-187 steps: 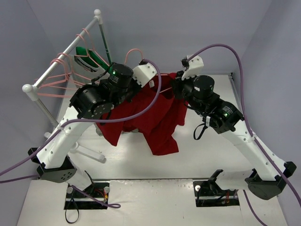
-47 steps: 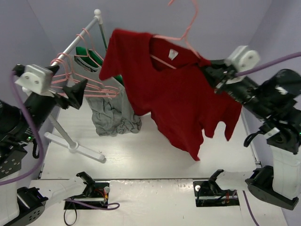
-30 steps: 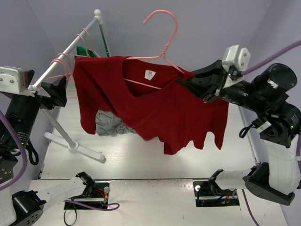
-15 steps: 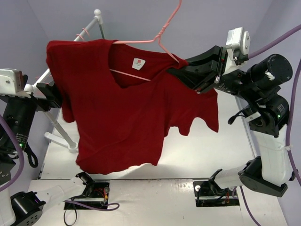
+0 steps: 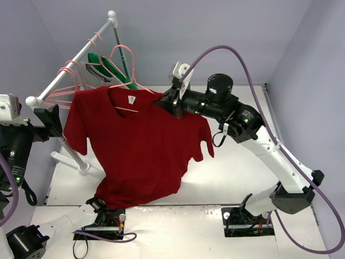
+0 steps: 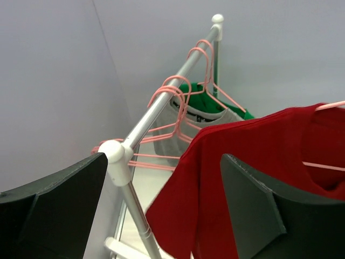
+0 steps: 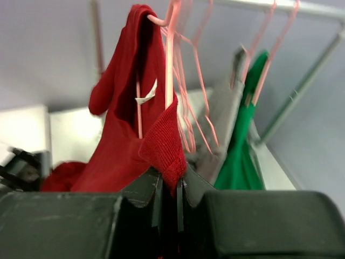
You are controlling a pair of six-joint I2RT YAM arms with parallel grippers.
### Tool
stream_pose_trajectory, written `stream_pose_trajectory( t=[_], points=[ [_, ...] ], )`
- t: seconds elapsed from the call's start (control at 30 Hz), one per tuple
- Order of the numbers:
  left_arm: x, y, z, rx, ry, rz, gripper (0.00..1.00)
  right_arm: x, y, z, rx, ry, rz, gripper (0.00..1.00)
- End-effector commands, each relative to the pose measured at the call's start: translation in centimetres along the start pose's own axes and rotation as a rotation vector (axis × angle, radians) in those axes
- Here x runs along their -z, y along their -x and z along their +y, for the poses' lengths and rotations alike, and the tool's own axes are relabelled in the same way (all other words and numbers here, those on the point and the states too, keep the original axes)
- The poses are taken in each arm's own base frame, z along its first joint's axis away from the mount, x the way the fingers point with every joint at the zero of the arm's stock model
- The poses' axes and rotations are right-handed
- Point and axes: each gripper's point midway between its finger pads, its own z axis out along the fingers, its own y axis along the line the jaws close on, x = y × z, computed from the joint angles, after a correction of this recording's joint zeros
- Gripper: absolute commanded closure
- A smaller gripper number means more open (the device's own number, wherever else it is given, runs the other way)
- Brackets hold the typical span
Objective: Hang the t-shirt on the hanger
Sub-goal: Place the hanger at the clothesline.
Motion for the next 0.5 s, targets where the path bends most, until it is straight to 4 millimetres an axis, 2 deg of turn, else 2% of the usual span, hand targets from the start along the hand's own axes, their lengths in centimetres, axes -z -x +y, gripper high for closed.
stream_pose_trajectory(
  t=[0.0, 0.13, 0.27, 0.37, 0.47],
  points=[
    [0.0, -0.3, 0.4, 0.026, 0.035, 0.010, 0.19, 1.0, 5.3, -2.9, 0.146, -0.198, -0.155, 1.00],
    [-0.1, -0.4, 0.2, 0.026, 0.030, 0.019, 0.19, 0.1, 6.4, -3.1, 0.160, -0.191, -0.176, 1.00],
    [-0.1, -0.2, 0.2, 0.044, 0.029, 0.017, 0.19, -1.5, 7.3, -2.1, 0.163, -0.148, -0.211, 1.00],
    [-0.2, -0.4, 0.1, 0.043, 0.031, 0.025, 0.19, -2.6, 6.6, -1.1, 0.152, -0.119, -0.199, 1.00],
    [-0.1, -0.7, 0.3, 0.037, 0.036, 0.033, 0.19, -4.1, 5.3, 1.2, 0.113, -0.058, -0.193, 1.00]
  ],
)
